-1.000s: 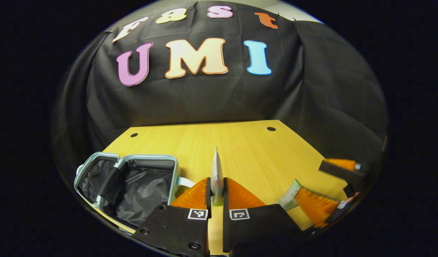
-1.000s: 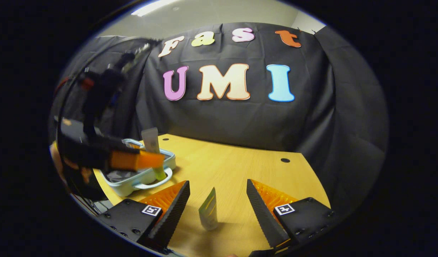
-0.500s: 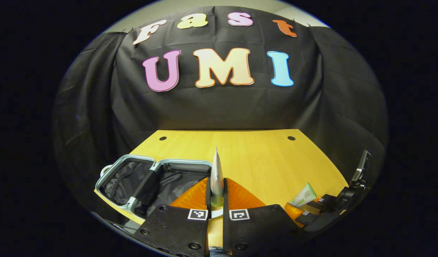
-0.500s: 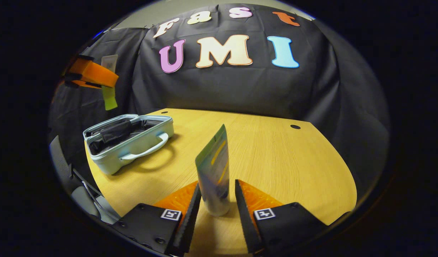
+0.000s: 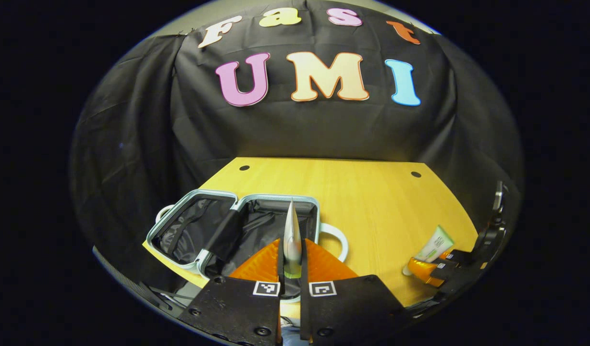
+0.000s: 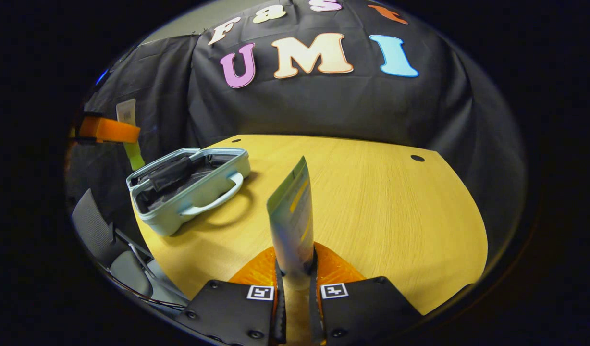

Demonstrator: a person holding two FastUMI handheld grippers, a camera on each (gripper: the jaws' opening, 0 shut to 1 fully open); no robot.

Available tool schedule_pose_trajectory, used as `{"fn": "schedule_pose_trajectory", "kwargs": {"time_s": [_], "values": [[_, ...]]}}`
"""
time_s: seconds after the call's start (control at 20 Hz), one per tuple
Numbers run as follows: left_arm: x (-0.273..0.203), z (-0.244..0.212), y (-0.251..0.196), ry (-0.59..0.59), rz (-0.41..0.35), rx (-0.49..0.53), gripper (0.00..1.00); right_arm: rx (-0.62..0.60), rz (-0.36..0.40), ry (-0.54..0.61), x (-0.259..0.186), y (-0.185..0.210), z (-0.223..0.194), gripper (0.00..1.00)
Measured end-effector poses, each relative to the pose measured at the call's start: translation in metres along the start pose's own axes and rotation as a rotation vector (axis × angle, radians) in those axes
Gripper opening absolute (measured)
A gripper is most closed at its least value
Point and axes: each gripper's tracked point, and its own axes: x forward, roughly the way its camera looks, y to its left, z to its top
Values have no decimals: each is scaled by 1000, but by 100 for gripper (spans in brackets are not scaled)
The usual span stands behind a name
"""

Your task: First open the suitcase, pack the skin care products into it, and then close the suitcase.

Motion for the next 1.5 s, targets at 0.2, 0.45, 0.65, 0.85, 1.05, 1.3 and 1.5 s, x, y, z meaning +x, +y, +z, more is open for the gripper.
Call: {"fn": "schedule_pose_trajectory", "kwargs": {"time_s": [0.2, 0.45, 0.65, 0.85, 1.05, 1.3, 1.5], "values": [[23, -21, 31, 98, -8, 35, 8, 46, 4, -49, 0, 21, 47, 21], [61, -53, 72, 241, -45, 60, 7, 64, 14, -73, 9, 78, 90, 21], [88, -84, 98, 353, -95, 120, 8, 66, 29, -38, 21, 139, 103, 21], [107, -95, 123, 383, -195, 107, 8, 79, 17, 4, 42, 194, 105, 21], [125, -113, 128, 437, -285, 120, 11, 110, -18, 86, 54, 229, 90, 21], [129, -104, 105, 411, -395, 54, 35, 140, -11, 203, 63, 249, 61, 21], [116, -67, 106, 296, -429, 33, 83, 142, -18, 287, 87, 256, 33, 21]]}}
